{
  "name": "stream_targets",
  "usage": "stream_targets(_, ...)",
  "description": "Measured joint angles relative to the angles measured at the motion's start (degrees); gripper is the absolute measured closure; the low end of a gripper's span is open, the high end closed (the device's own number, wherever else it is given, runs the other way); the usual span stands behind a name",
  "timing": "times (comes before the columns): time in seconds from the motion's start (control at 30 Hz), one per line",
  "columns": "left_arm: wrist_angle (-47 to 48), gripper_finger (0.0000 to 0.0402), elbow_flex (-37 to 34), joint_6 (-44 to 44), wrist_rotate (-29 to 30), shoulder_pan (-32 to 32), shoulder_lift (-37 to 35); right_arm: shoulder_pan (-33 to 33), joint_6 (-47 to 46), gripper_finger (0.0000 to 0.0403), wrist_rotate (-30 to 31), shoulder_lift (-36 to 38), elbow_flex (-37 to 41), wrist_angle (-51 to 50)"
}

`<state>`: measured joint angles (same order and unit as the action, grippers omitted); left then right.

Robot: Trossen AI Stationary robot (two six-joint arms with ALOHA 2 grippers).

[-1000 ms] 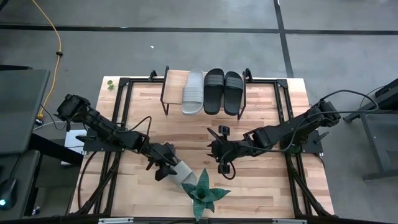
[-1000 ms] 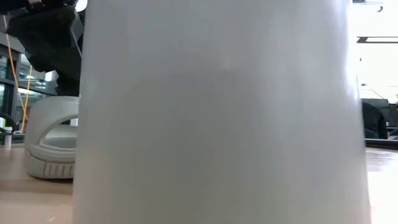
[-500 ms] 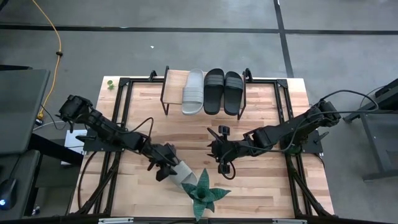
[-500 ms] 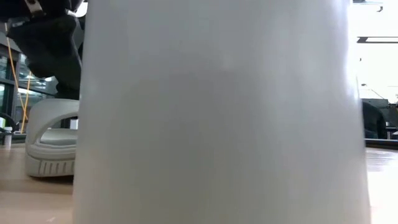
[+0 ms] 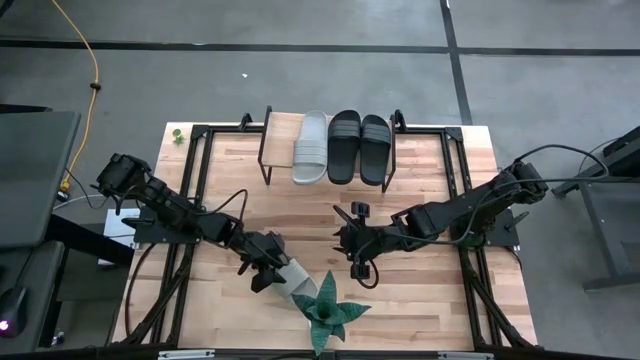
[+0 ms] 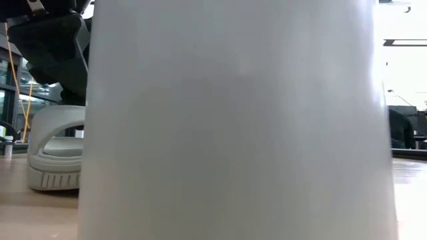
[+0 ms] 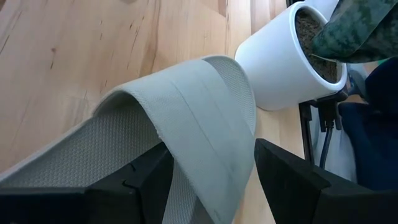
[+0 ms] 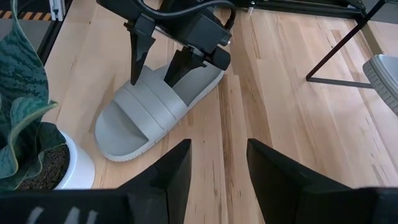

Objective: Pick and place slides into the shelf
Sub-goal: Put the gray slipper on the shelf

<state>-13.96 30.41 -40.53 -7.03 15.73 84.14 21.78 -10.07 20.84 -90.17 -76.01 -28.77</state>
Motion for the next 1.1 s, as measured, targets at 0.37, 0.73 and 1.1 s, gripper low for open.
stream_targets(0.37, 0.0, 0.0255, 0.0, 0.09, 0.0, -0.02, 0.0, 0.0, 0.0, 0.0256, 0.0, 0.0, 0.0, -0.02)
stream_targets(0.73, -0.11, 0.0394, 0.0, 2.99, -0.02, -0.02, 0.0, 0.0, 0.02, 0.0256, 0.0, 0.0, 0.0, -0.04)
stream_targets(1.1, -0.09, 0.0394, 0.02, 4.25, -0.67, -1.23, 0.0, 0.0, 0.02, 0.0256, 0.0, 0.0, 0.0, -0.04)
